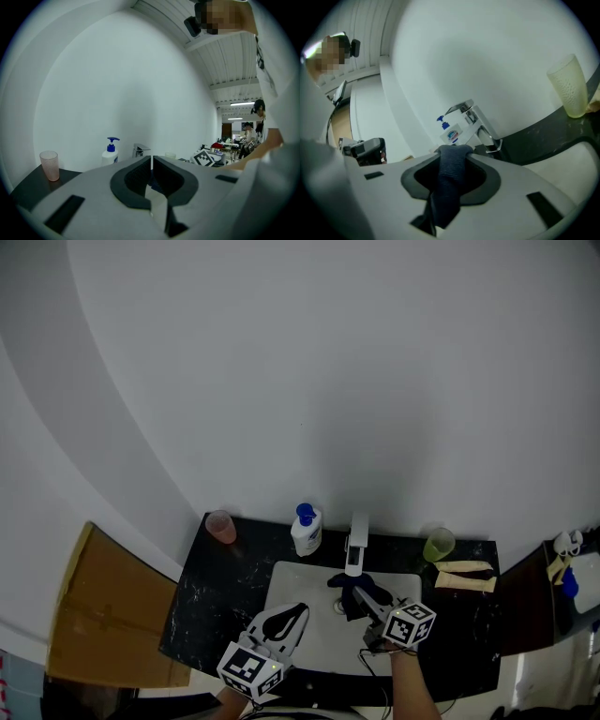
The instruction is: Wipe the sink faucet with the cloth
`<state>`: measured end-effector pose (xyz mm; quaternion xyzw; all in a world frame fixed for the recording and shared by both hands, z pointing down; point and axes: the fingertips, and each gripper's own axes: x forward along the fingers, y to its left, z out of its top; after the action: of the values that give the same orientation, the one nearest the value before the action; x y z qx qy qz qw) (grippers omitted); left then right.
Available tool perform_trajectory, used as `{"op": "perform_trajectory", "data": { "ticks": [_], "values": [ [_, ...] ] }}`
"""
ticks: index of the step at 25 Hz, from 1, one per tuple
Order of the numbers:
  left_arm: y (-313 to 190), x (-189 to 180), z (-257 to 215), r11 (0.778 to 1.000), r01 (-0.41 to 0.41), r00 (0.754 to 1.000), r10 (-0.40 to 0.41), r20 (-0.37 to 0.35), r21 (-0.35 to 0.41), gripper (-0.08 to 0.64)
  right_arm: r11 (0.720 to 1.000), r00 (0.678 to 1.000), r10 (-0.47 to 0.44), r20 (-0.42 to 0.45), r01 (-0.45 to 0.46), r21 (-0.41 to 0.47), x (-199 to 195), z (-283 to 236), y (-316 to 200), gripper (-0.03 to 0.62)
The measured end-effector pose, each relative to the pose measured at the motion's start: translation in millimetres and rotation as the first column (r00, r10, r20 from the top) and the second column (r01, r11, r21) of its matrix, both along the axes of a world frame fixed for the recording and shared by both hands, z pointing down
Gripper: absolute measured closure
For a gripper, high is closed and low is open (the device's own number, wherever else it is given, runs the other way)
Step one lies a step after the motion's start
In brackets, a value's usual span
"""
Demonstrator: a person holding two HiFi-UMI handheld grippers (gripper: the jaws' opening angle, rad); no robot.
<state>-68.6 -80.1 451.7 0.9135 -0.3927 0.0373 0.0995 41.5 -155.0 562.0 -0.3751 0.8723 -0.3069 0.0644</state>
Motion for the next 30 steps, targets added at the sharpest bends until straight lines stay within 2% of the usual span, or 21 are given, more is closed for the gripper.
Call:
{"op": "perform_trajectory", "data": {
  "ticks": [3, 5, 8, 11, 13, 17, 20, 22, 23, 26, 27, 28, 30],
  "values": [
    [-1.5, -1.6, 2.6, 1.000, 0.008, 1.000, -0.008, 0.004, -0.007, 0.544, 0.991, 0.991, 0.134, 0.023, -0.134, -0.015, 47.3, 4.3, -8.6, 0.483],
    [-2.9, -3.0, 5.0, 1.000, 0.013, 1.000, -0.013, 0.010, -0.015, 0.544, 0.977, 0.977, 0.214, -0.006, -0.214, 0.003, 78.0, 1.2, -20.5, 0.483],
    [-6.9, -1.1, 7.3, 0.999, 0.021, 1.000, -0.021, 0.014, -0.026, 0.543, 0.962, 0.950, 0.271, -0.152, -0.266, 0.053, 99.5, -2.5, -52.6, 0.483],
    [-10.4, 4.1, 6.7, 0.999, 0.026, 1.000, -0.025, 0.017, -0.026, 0.543, 0.969, 0.905, 0.243, -0.348, -0.239, 0.056, 91.3, 9.3, -90.2, 0.483],
    [-11.3, 4.4, 4.0, 0.999, 0.034, 0.999, -0.034, 0.020, -0.023, 0.544, 0.976, 0.875, 0.206, -0.438, -0.219, 0.020, 80.8, 23.2, -108.3, 0.483],
    [-13.5, -5.3, 5.1, 0.998, 0.063, 0.998, -0.062, 0.032, -0.025, 0.543, 0.991, 0.832, 0.084, -0.548, -0.127, -0.040, 64.8, 50.5, -116.8, 0.483],
    [-15.0, -12.1, 10.7, 0.996, 0.079, 0.996, -0.077, 0.044, -0.035, 0.545, 0.999, 0.803, -0.037, -0.594, 0.037, -0.013, 48.1, 55.5, -111.9, 0.483],
    [-16.5, -10.8, 11.4, 0.996, 0.083, 0.995, -0.081, 0.052, -0.040, 0.544, 0.988, 0.791, -0.103, -0.603, 0.153, 0.032, 36.8, 50.0, -110.0, 0.483],
    [-17.9, -9.2, 9.3, 0.995, 0.086, 0.995, -0.084, 0.056, -0.042, 0.543, 0.977, 0.773, -0.125, -0.622, 0.204, 0.057, 33.4, 46.9, -109.4, 0.483],
    [-20.8, -5.9, 5.9, 0.995, 0.090, 0.994, -0.087, 0.062, -0.040, 0.543, 0.932, 0.684, -0.152, -0.713, 0.339, 0.126, 28.6, 34.1, -104.8, 0.483],
    [-21.2, -5.5, 6.8, 0.995, 0.087, 0.995, -0.085, 0.059, -0.038, 0.545, 0.918, 0.675, -0.141, -0.724, 0.362, 0.159, 29.0, 23.4, -103.0, 0.483],
    [-21.4, -5.3, 8.4, 0.996, 0.084, 0.995, -0.082, 0.057, -0.035, 0.544, 0.907, 0.690, -0.120, -0.714, 0.368, 0.203, 30.7, 7.1, -101.5, 0.483],
    [-22.7, -5.5, 10.7, 0.996, 0.081, 0.995, -0.079, 0.053, -0.033, 0.543, 0.889, 0.763, -0.062, -0.643, 0.335, 0.311, 36.7, -36.8, -100.3, 0.485]
  ]
}}
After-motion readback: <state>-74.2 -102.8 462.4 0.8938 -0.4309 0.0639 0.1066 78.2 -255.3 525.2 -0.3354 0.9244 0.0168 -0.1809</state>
